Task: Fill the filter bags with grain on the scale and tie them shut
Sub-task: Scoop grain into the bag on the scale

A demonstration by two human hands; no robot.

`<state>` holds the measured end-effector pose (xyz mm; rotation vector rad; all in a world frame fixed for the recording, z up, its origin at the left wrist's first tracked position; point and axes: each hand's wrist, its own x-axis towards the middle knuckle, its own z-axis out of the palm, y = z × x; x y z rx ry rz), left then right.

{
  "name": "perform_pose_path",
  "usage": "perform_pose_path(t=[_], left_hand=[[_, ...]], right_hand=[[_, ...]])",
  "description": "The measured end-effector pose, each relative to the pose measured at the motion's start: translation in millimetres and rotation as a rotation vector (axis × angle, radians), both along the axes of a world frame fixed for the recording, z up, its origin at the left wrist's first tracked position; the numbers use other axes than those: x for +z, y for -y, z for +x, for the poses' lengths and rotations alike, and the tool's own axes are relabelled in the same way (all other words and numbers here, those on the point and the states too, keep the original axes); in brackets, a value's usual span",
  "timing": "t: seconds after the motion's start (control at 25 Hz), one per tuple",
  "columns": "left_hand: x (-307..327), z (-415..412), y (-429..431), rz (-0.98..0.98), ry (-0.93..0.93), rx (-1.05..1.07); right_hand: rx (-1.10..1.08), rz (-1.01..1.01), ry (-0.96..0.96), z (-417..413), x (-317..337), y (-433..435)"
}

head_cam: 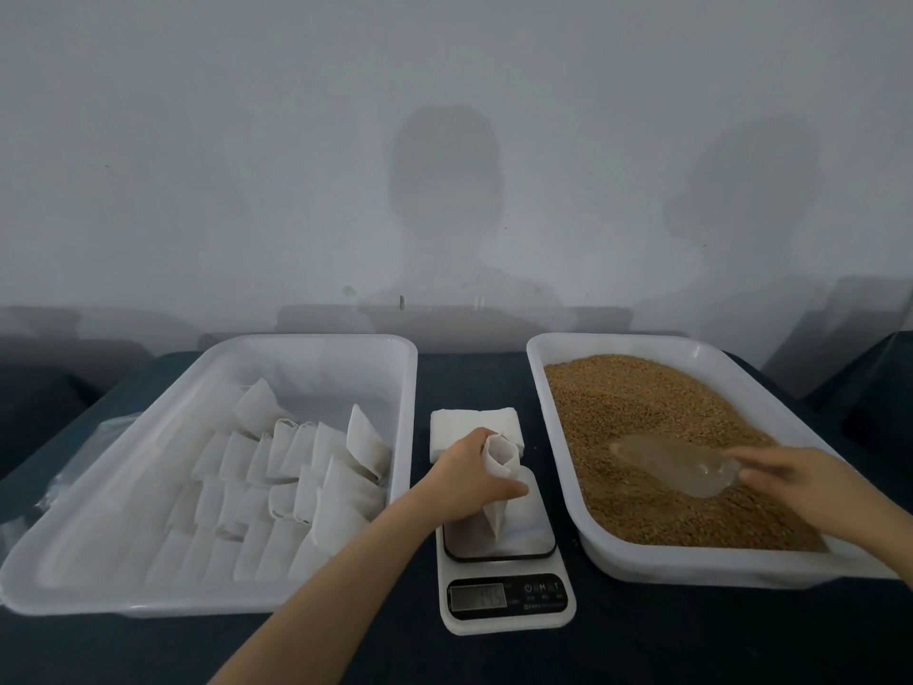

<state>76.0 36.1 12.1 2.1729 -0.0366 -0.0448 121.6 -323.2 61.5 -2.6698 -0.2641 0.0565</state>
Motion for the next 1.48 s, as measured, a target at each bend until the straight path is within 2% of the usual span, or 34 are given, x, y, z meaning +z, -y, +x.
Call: perform_pose_path(t=[0.08,0.32,0.52,0.76,1.0,1.28,1.48], left_hand=[[-1,1,0,0.003,-0.011,0.003],[-3,3,-1,-0.002,-0.034,0.005],[-3,3,0,-0.013,-0.044,0.005],[0,0,0,-0.08,-0.009,-0.033],[-2,1,0,-0.087,-0.007,-0.039],[-3,3,-1,-0.114,0.002,-0.043],[-3,4,-1,-0.095,0.003,-0.02]], right_hand=[[-0.001,0.071,-0.026,-3,8,-4],[0.152,0.035,0.04,-2,42,-46],[0.292,-0.102,0.018,8,62,-92],[0.346,-0.387,0.193,20,78,-123],[0.474,-0.506,0.221,20,97,-148],[0.511,-0.675,0.272,11,108,-170],[0.567,-0.81,0.462,-2,111,-183]])
